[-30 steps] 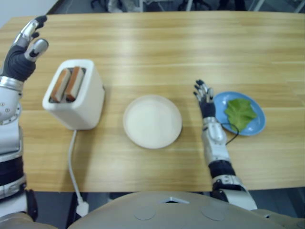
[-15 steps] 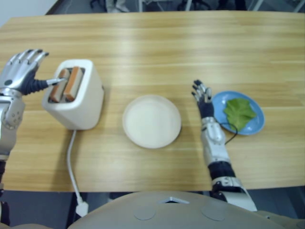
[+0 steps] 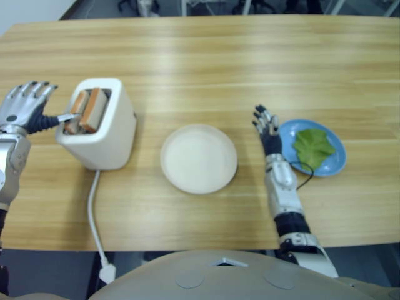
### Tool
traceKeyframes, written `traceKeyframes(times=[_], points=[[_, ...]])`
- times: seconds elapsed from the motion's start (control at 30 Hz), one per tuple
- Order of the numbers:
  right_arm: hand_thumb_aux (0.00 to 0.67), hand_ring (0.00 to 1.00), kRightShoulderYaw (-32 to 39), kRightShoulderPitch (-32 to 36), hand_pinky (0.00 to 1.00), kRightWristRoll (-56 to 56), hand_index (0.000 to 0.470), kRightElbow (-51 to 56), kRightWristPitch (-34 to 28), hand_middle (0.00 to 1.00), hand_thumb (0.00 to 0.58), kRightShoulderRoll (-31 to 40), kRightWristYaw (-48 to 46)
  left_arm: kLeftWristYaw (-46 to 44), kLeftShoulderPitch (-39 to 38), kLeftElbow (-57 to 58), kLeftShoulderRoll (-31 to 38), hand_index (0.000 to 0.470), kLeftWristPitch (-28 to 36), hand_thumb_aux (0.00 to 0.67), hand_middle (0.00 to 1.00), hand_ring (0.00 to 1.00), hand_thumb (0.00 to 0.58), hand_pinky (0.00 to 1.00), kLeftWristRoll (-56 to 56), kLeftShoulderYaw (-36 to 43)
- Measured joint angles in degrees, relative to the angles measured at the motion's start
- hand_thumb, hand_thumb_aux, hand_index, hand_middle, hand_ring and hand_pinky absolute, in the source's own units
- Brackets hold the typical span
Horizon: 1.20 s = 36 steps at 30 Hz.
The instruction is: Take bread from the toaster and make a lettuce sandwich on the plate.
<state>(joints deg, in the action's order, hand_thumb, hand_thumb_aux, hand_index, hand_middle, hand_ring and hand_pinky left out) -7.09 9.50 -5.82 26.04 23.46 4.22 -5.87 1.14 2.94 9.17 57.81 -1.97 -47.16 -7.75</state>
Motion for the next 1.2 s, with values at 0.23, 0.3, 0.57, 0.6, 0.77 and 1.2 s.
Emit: traceKeyframes(times=[0.23,0.3,0.57,0.6,0.77,1.2], points=[[0.000,0.00,0.2,-0.4,0.00,0.0,0.000,-0.3,-0.2,0.00,0.000,0.0,0.1,0.0,0.5,0.9,0.8,0.000,0.1,0.000,0.00,0.00,0.000,0.00,0.1,0.3],[0.000,0.00,0.2,-0.5,0.00,0.0,0.000,-0.3,-0.2,0.00,0.000,0.0,0.1,0.0,0.7,1.2,1.6,0.000,0.1,0.000,0.00,0.00,0.000,0.00,0.0,0.4],[0.000,0.00,0.2,-0.5,0.00,0.0,0.000,-0.4,-0.2,0.00,0.000,0.1,0.1,-0.5,0.9,-0.9,1.8,0.000,0.4,0.000,0.00,0.00,0.000,0.00,-1.9,3.3],[0.000,0.00,0.2,-0.5,0.00,0.0,0.000,-0.4,-0.2,0.00,0.000,0.1,0.1,-0.8,0.9,-1.2,1.8,0.000,0.3,0.000,0.00,0.00,0.000,0.00,-1.9,3.8],[0.000,0.00,0.2,-1.1,0.00,0.0,0.000,-0.7,-0.2,0.00,0.000,0.2,0.3,-1.8,1.1,-1.6,1.8,0.000,0.3,0.000,0.00,0.00,0.000,0.00,-1.9,4.1],[0.000,0.00,0.1,-2.3,0.00,0.0,0.000,-2.2,-0.6,0.00,0.000,0.4,1.0,-7.9,0.0,-1.9,0.9,0.256,1.7,0.373,0.00,0.00,0.466,0.00,2.6,4.2]])
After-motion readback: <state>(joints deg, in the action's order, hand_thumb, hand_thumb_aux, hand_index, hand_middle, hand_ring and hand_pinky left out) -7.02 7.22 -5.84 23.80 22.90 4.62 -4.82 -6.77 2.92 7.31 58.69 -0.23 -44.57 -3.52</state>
